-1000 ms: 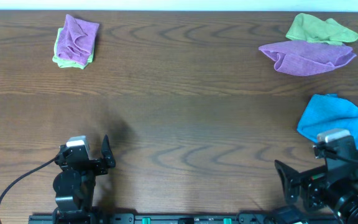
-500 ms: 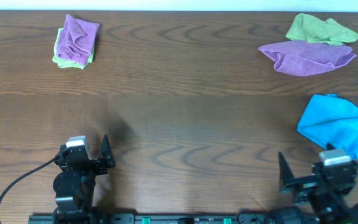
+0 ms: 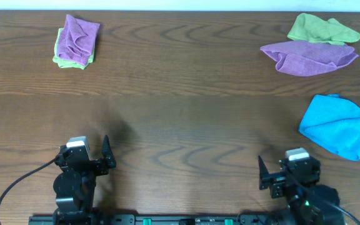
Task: Fold the cloth
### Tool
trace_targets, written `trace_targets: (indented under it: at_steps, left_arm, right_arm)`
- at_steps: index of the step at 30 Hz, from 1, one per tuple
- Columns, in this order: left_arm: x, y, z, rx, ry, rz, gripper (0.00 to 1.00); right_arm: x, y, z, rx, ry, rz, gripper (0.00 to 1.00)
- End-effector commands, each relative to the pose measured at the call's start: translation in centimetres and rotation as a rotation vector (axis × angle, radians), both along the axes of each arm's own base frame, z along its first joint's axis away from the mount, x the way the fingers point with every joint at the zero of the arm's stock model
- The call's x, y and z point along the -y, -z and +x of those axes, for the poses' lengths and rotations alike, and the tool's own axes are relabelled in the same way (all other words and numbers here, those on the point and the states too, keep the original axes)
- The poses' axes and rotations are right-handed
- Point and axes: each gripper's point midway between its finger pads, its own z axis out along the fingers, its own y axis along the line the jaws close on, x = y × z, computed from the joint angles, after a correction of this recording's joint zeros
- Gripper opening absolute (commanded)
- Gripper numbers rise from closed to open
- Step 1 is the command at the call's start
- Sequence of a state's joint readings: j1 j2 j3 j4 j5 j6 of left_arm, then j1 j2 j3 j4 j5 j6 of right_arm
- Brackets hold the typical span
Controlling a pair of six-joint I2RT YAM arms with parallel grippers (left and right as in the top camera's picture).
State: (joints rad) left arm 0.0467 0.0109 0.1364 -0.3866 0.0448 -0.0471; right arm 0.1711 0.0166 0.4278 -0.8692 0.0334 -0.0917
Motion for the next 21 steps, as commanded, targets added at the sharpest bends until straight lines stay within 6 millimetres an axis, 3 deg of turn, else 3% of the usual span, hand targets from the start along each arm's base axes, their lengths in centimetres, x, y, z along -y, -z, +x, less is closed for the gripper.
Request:
trace_targets:
  at_steps: [1, 13, 21]
  left_arm:
    - [-0.1, 1.0, 0.0, -0.02, -0.002, 0.017, 0.95]
    - [-0.1, 1.0, 0.0, -0.02, -0.002, 0.017, 0.95]
    - [-0.1, 1.0, 0.0, -0.02, -0.002, 0.017, 0.95]
  right_arm:
    - [0.1, 0.8, 0.1, -0.008, 0.0, -0.011, 0.99]
    - [0.2, 9.4, 0.0, -0.209, 0.002, -0.045, 0.99]
    - [0.1, 9.5, 0.2, -0.205, 0.002, -0.044, 0.99]
